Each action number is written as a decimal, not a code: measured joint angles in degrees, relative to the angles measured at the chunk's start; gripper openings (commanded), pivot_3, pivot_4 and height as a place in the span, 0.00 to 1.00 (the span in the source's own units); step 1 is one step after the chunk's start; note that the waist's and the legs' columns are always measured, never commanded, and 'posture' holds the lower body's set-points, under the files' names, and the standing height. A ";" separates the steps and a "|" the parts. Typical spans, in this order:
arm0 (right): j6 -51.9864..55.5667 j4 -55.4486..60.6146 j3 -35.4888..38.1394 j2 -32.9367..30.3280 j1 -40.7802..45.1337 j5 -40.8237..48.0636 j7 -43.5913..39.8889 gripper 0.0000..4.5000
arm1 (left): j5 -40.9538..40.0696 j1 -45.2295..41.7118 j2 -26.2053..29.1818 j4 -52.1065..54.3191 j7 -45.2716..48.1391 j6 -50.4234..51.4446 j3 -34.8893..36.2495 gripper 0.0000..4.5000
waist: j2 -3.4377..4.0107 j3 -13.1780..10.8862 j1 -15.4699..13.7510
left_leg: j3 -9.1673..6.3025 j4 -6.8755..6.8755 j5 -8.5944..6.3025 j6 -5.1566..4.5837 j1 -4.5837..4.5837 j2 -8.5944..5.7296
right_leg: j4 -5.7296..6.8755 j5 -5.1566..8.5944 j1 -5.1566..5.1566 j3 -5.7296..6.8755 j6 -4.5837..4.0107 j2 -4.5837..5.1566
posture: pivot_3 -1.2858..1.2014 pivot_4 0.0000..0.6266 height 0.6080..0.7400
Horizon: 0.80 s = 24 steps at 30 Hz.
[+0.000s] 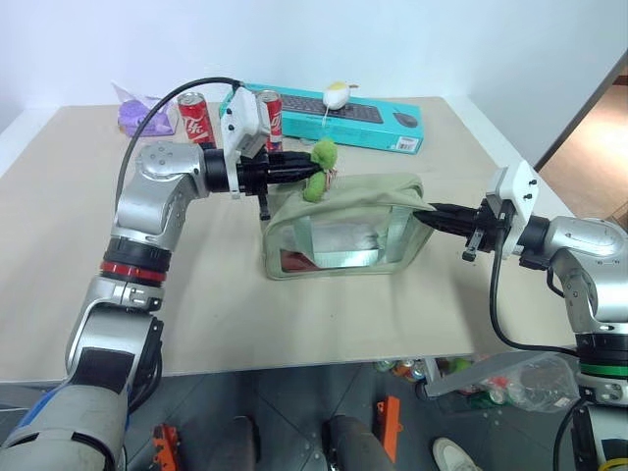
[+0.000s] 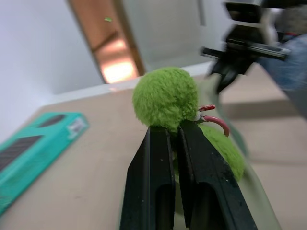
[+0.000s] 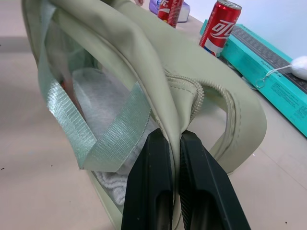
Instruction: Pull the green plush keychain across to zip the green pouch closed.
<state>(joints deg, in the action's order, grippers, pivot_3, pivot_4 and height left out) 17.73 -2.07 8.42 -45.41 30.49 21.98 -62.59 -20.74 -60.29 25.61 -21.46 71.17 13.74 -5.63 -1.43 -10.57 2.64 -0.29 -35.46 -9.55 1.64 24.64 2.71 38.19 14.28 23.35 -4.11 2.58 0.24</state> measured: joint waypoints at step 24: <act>-0.48 0.10 -0.29 0.00 -0.01 -0.28 0.24 0.00 | -0.95 -4.74 2.54 -2.72 6.35 2.43 2.99 0.92 | 0.01 0.00 0.10 | -0.02 0.01 -0.01 -0.01 0.00 0.02 | 0.01 0.01 0.02 0.00 0.01 -0.01 | 0.52 0.24 1.00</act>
<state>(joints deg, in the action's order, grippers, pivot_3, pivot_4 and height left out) 17.25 -1.97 8.13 -45.41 30.48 21.70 -62.35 -21.69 -65.03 28.15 -24.18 77.52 16.17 -2.64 -1.42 -10.57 2.74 -0.31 -35.44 -9.56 1.62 24.63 2.73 38.20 14.29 23.37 -4.11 2.58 0.23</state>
